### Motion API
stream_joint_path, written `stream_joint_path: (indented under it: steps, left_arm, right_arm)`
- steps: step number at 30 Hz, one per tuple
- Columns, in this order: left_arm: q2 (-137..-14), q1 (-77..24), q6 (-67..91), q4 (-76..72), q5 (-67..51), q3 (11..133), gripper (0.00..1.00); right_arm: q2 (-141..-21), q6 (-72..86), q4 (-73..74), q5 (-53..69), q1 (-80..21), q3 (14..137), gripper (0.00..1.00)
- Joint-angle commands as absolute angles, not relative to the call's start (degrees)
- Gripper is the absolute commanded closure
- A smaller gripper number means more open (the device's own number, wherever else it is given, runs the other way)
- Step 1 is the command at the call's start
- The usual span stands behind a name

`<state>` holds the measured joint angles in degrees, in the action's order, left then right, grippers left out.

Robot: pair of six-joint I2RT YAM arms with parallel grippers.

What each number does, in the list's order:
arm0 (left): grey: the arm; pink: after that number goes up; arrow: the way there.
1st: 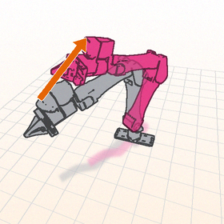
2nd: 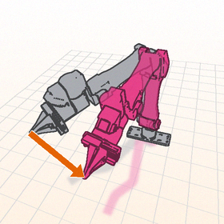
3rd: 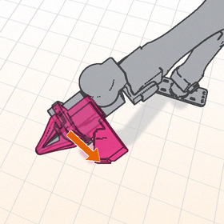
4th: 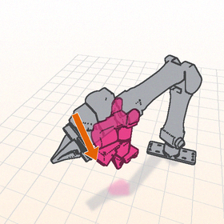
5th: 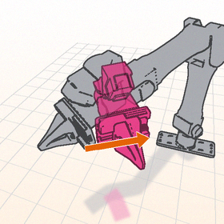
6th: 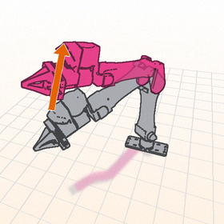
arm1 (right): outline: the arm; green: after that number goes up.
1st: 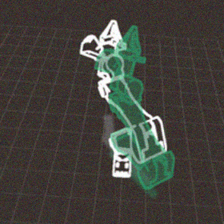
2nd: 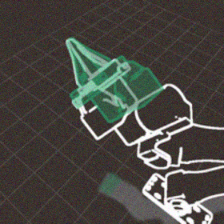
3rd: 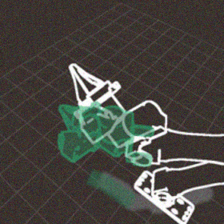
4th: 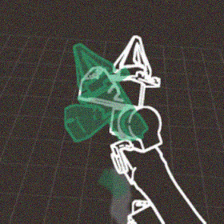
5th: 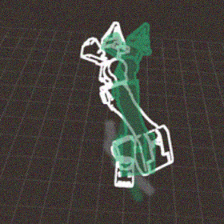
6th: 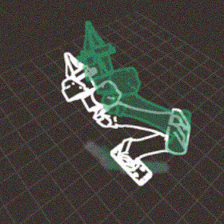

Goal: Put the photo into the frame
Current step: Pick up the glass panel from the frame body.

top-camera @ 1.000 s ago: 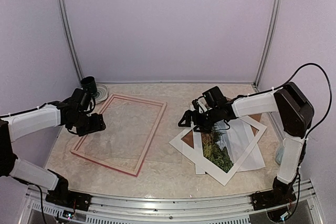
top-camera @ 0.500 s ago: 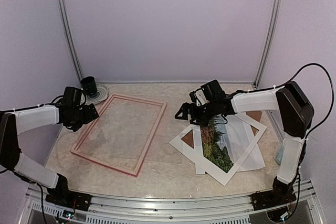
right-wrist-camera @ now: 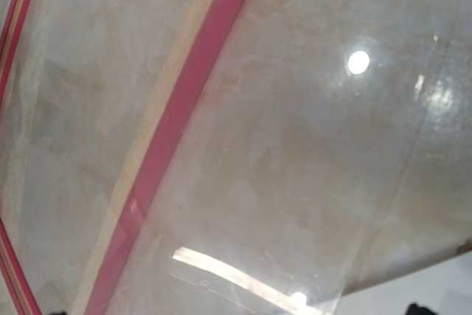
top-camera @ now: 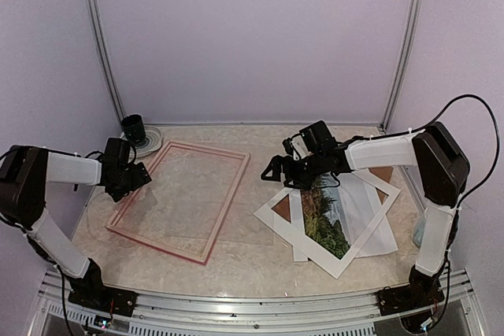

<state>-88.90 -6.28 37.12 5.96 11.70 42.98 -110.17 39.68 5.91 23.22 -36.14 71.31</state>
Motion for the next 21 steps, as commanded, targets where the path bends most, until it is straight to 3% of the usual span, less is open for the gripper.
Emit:
stream_joint_path:
  steps: [1,12,21]
  left_arm:
    - [-91.4,-5.7,37.8,2.5,11.7,42.1,0.04]
    - [-90.3,-6.3,39.1,-4.3,2.1,37.6,0.08]
    - [-87.7,-8.4,40.3,-3.3,3.0,35.2,0.09]
  right_arm:
    - [-110.5,38.7,6.1,22.2,-36.9,71.4,0.01]
    - [-112.5,37.9,7.8,21.6,-36.9,73.9,0.01]
    - [-114.7,36.2,12.8,18.2,-35.3,79.7,0.01]
